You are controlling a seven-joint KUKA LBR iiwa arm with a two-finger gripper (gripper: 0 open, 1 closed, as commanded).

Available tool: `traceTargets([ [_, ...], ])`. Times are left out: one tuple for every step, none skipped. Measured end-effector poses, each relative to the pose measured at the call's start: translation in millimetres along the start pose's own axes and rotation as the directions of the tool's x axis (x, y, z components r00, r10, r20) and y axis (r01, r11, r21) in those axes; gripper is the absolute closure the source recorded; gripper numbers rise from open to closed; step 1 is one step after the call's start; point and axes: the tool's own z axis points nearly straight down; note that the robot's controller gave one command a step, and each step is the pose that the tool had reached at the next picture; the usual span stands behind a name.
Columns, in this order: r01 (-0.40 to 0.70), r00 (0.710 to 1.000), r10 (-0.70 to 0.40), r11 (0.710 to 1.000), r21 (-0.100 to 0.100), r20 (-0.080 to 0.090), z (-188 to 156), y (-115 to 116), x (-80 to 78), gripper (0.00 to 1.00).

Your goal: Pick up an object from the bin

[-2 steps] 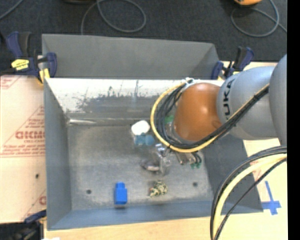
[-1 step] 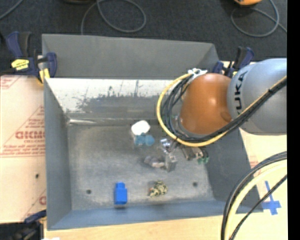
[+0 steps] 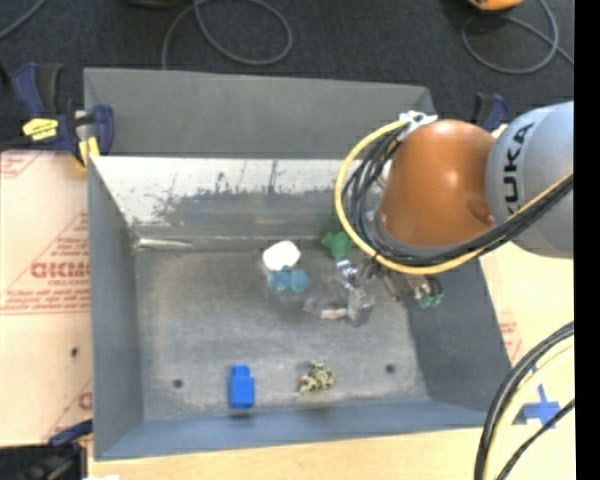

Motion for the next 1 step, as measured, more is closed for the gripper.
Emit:
traceTargets([
  [-0.012,1.000,0.012,1.000,-0.002,-0.009,-47.5,-3.8,3.3,1.00],
])
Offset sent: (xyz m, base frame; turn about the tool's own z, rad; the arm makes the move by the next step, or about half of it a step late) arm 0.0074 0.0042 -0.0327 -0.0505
